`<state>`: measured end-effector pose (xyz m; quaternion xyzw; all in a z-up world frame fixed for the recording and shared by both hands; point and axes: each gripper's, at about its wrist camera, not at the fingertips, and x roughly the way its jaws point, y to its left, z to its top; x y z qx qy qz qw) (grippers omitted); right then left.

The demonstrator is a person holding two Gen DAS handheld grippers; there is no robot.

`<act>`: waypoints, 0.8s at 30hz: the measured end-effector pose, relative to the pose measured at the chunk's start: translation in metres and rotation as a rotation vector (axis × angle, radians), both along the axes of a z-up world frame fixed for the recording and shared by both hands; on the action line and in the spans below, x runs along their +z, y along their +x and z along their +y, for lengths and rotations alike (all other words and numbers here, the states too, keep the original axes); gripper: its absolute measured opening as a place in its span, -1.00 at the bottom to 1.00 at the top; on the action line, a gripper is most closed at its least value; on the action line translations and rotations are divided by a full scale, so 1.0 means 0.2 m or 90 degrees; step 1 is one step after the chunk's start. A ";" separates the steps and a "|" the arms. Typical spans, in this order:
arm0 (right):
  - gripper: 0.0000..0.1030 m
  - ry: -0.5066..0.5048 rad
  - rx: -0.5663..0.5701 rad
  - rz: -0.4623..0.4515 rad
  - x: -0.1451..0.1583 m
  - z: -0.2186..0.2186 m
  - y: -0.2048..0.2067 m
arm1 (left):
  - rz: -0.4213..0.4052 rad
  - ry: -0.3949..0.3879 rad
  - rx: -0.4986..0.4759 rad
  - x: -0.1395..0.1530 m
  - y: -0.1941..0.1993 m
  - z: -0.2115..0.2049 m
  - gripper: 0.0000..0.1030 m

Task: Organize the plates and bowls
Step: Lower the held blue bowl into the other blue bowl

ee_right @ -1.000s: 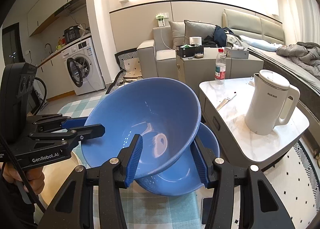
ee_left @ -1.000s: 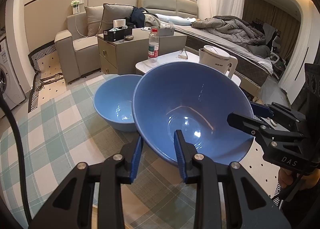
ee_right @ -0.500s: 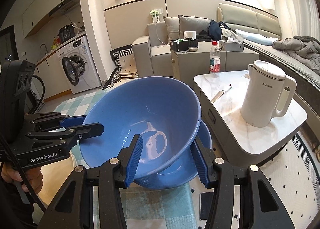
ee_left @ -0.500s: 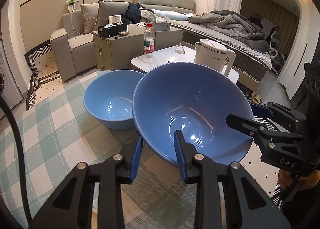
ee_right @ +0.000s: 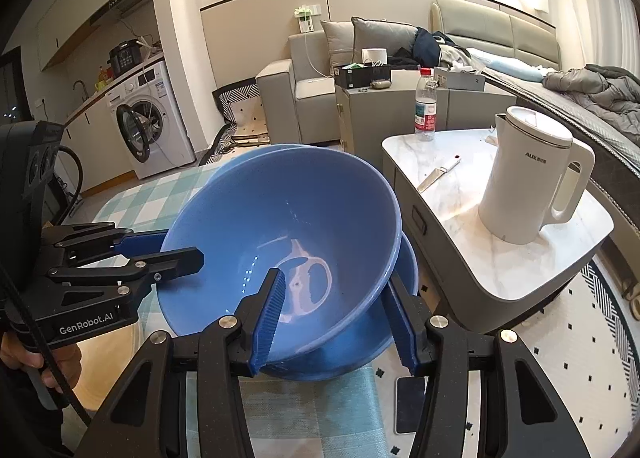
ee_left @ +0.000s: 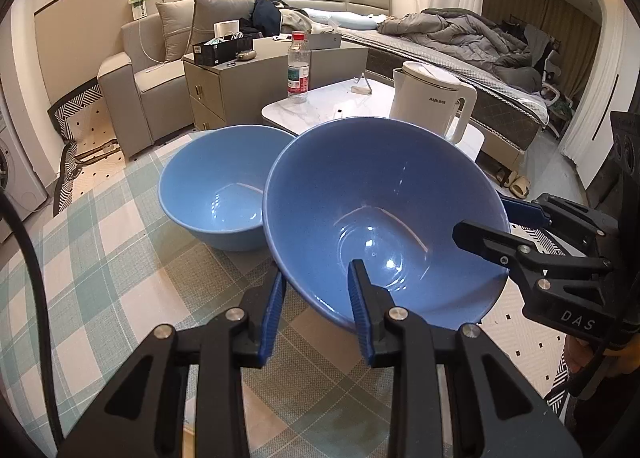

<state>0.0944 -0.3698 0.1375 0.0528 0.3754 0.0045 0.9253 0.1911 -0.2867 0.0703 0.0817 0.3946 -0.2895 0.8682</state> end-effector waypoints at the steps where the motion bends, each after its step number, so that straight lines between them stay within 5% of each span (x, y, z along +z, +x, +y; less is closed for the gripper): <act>1: 0.00 -0.001 -0.001 0.002 -0.01 0.00 0.01 | 0.001 0.002 0.000 0.00 0.00 0.00 -0.42; 24: 0.00 0.012 -0.013 0.033 -0.12 -0.09 0.07 | 0.025 0.034 -0.012 -0.09 0.03 -0.08 -0.36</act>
